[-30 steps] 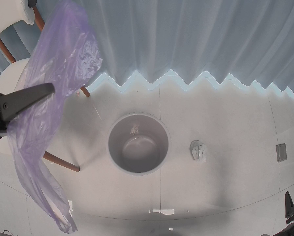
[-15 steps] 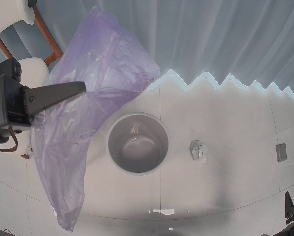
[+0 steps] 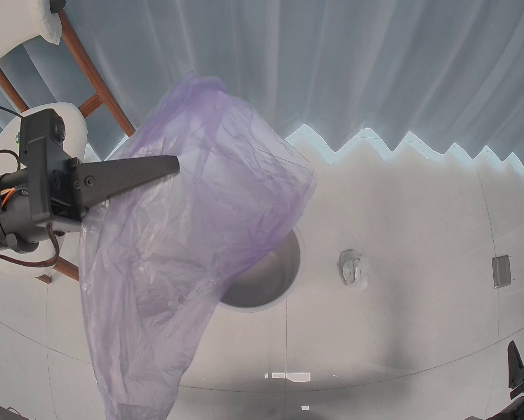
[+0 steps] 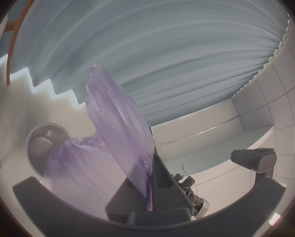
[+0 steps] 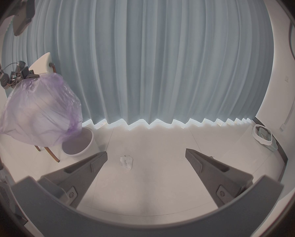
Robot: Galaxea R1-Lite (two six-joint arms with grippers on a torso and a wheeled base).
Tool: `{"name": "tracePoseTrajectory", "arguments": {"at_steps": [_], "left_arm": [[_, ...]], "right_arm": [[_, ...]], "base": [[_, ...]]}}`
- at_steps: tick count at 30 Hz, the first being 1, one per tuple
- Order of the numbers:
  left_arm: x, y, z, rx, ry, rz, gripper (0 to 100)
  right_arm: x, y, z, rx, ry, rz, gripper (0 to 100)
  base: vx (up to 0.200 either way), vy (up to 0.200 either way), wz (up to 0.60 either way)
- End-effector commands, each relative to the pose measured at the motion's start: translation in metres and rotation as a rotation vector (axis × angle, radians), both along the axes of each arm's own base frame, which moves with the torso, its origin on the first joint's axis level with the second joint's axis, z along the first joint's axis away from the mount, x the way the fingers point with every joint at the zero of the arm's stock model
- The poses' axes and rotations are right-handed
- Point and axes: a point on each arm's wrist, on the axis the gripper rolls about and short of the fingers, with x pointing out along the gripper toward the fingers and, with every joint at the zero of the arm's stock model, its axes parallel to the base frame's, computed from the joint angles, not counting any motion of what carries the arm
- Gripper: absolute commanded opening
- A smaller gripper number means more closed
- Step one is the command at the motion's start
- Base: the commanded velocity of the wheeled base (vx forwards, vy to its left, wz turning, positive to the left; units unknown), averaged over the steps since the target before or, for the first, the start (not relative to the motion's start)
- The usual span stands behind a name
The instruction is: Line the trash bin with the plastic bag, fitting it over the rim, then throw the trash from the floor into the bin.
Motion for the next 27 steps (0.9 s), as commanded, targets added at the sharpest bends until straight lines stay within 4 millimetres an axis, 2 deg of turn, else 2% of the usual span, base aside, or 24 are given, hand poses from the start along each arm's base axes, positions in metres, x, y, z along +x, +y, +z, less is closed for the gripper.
{"name": "tracePoseTrajectory", "arguments": {"at_steps": [1, 11, 23, 27], "left_arm": [[0.012, 0.003, -0.008, 0.009, 0.023, 0.034, 0], [0.03, 0.018, -0.02, 0.029, 0.047, 0.128, 0], [0.041, 0.021, -0.028, 0.037, 0.035, 0.153, 0], [0.056, 0.021, -0.034, 0.035, 0.03, 0.167, 0]], "right_arm": [[0.0, 0.0, -0.005, 0.0, 0.002, 0.0, 100], [0.0, 0.0, -0.005, 0.0, 0.002, 0.0, 100], [0.0, 0.0, -0.005, 0.0, 0.002, 0.0, 100], [0.0, 0.0, -0.005, 0.0, 0.002, 0.0, 100]], "base": [[0.0, 0.0, 0.0], [0.0, 0.0, 0.0], [0.0, 0.0, 0.0], [0.0, 0.0, 0.0]]}}
